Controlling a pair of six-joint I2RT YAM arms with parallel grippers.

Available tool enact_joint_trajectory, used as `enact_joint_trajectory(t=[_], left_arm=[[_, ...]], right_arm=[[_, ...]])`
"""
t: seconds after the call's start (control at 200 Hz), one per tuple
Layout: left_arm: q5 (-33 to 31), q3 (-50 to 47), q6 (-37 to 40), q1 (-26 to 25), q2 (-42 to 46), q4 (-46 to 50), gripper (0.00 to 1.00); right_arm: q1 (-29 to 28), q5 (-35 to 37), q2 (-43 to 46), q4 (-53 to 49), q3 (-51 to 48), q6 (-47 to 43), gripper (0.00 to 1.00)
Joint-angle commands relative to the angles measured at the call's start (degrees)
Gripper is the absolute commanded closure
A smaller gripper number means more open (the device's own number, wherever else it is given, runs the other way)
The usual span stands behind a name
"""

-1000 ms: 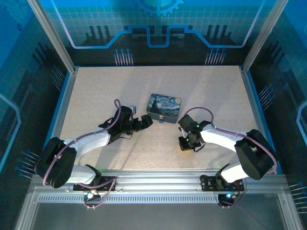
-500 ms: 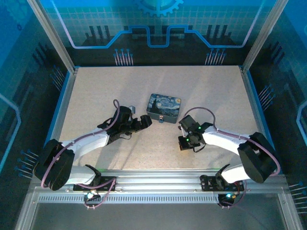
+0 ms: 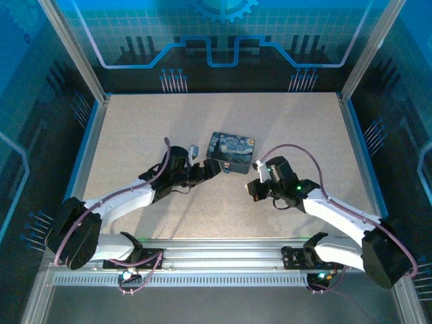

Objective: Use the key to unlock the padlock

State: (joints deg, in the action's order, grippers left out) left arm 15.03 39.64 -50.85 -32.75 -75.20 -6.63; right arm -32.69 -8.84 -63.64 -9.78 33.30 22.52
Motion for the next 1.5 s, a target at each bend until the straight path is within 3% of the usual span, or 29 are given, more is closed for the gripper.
enact_joint_trajectory(t=[0.0,0.26,0.7,0.99,1.155,1.266,1.496], left_arm=[[2.7,4.2,-0.6,-2.2,0.0,-3.3,0.13],[3.9,9.7,-0.1,-5.7,-3.9,-5.3,0.25],[6.2,12.4,-0.2,-8.5,-9.1,-7.6,0.52],[6.3,12.2,-0.1,-8.5,-9.1,-8.4,0.82],[5.5,12.2,2.0,-8.5,-7.7,-7.4,1.0],[4.8,12.2,3.4,-8.5,-6.5,-6.8,1.0],[3.6,12.4,7.4,-8.4,-3.7,-6.8,1.0]], right_arm=[[0.8,-3.5,4.0,8.6,-1.8,-2.2,1.0],[0.7,-6.9,9.3,12.9,-3.6,-2.8,1.0],[0.8,-8.4,9.3,15.6,-3.3,0.0,1.0],[1.1,-9.3,7.4,16.3,-2.9,1.2,1.0],[3.7,-13.8,6.9,19.5,-4.0,4.2,1.0],[6.6,-18.2,6.9,23.0,-5.4,7.0,1.0],[13.1,-27.0,8.0,34.0,-8.9,14.7,0.74]])
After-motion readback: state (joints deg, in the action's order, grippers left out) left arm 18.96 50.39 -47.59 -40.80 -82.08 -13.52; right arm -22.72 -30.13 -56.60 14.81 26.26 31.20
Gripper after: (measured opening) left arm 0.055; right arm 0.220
